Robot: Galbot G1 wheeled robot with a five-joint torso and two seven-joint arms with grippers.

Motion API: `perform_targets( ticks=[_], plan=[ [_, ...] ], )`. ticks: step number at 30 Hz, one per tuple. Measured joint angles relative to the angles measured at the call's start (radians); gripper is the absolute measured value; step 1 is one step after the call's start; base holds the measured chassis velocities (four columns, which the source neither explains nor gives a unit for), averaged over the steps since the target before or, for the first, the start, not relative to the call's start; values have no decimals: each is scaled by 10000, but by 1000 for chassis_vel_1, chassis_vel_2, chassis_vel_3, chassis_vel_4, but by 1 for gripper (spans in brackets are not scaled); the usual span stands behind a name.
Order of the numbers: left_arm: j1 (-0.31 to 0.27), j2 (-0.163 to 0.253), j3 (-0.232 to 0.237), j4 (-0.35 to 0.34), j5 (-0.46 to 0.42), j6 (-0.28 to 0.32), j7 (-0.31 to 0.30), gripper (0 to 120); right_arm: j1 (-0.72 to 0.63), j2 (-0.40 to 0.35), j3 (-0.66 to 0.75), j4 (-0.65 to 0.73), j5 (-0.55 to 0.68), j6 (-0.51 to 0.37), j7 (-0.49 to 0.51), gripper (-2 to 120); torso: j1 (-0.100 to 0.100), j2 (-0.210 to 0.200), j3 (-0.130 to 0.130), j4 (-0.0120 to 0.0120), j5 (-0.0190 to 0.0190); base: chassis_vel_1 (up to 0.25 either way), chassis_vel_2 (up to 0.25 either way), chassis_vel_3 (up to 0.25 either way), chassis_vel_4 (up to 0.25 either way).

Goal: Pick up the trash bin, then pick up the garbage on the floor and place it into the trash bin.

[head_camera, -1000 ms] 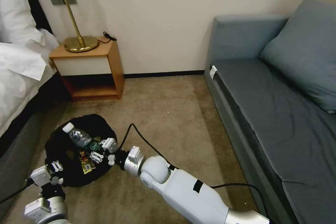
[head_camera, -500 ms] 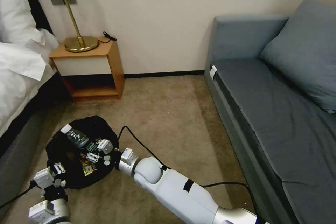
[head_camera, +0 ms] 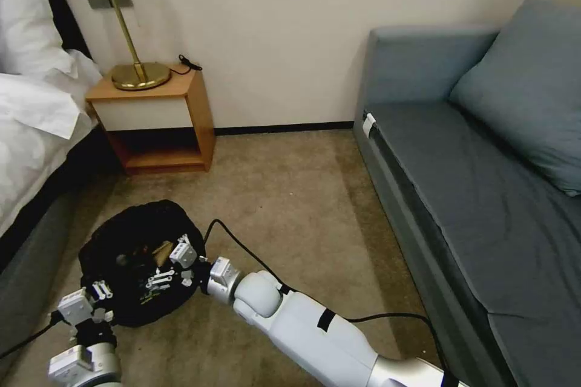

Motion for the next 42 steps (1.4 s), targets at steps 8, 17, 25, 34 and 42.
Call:
perform_targets(
  ticks=[8,17,25,34,42],
  plan=[
    [-87,32,-17,76,-969,155,-163,6,-570,-293,2457,1149,521,-288,-147,100,0,0,0,0,1,0,0,0,0],
    [-586,132,-15,377,-4065,89,-452,6,-471,-1265,5251,1695,1273,-527,-358,100,0,0,0,-2,2,0,0,0,0],
    [-1495,524,-96,1605,-6344,310,-886,6,-1906,-1875,6607,2556,1342,-656,-389,100,0,0,0,1,3,0,0,0,0],
    [-2689,970,-25,2297,-7915,1138,-1431,6,-2614,-2637,7219,3505,1675,-1055,-387,100,1,0,0,-1,1,0,0,0,0],
    [-2950,1149,67,2361,-8005,1636,-1762,22,-2852,-2604,7380,3764,1610,-1217,-343,100,0,0,-1,-3,1,0,0,0,0]
  ],
)
